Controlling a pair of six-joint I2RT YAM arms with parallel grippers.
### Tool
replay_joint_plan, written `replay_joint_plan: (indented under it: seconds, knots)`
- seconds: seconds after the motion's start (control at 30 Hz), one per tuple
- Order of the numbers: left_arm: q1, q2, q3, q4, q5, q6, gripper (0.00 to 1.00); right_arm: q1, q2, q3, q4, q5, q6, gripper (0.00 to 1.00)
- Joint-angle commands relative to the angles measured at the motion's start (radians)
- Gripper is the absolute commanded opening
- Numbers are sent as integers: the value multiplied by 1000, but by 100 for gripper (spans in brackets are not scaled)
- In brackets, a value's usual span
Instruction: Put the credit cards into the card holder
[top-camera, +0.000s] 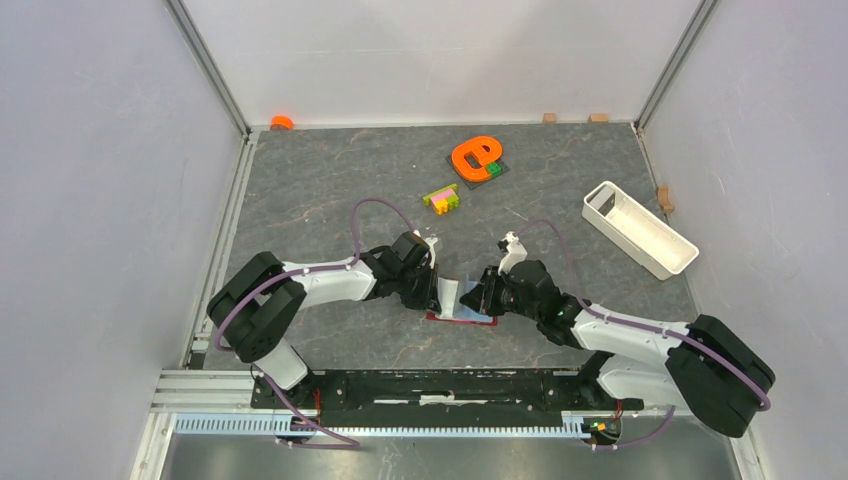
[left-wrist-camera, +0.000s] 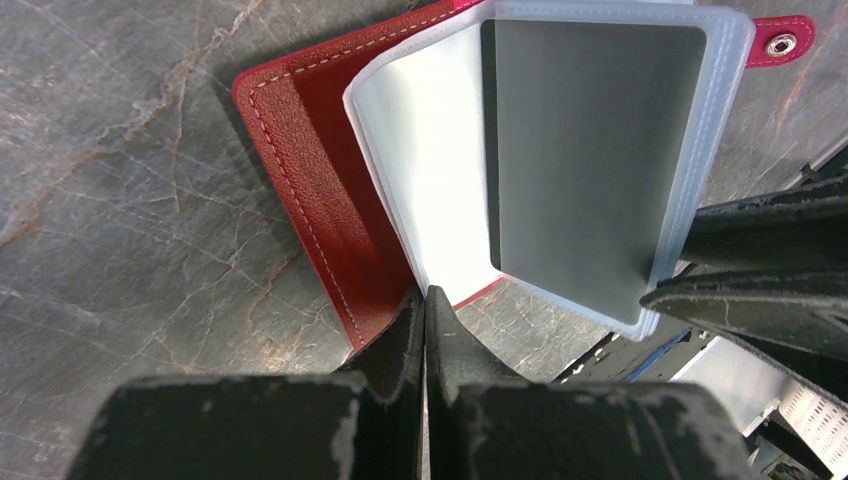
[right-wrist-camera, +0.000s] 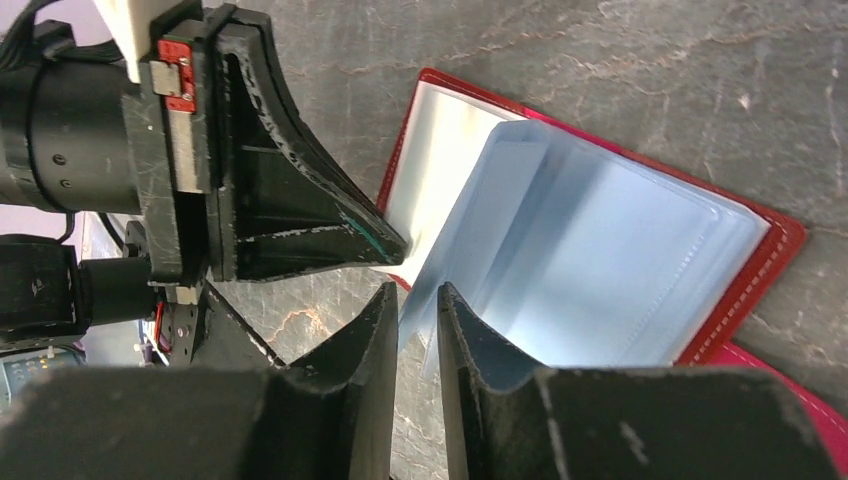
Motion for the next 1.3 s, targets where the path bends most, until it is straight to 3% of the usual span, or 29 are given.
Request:
replay_joint_plan:
  seconds: [0.0,0.4,0.67,0.8,0.9,1.03,1.17,1.27]
  knots:
    - [-6,19,-8,20,28,-26,2,13,30,57,52,-21,-39,26]
    - [-6,18,-13,24,25,-27,2,23,69,48,84,-13,-37,20]
    - [-6,26,-12,28,26,-27,2,24,64,41,137,-48,-42,22]
    - [-6,29,-13,30,27,-26,2,26,75,38,132,-44,-44,21]
    - [-6,27,-14,32,28,-28,2,26,94,40,113,-36,-46,15]
    - [-3,22,-14,17,22,-25,2,26,96,39,87,-19,-55,17]
    - [3,-34,-16,-39,-14,-5,13,26,32,82,-45,38,-108,21]
    - [7,-106,-6,-118,-63,30,34,24,-41,145,-222,135,-156,29]
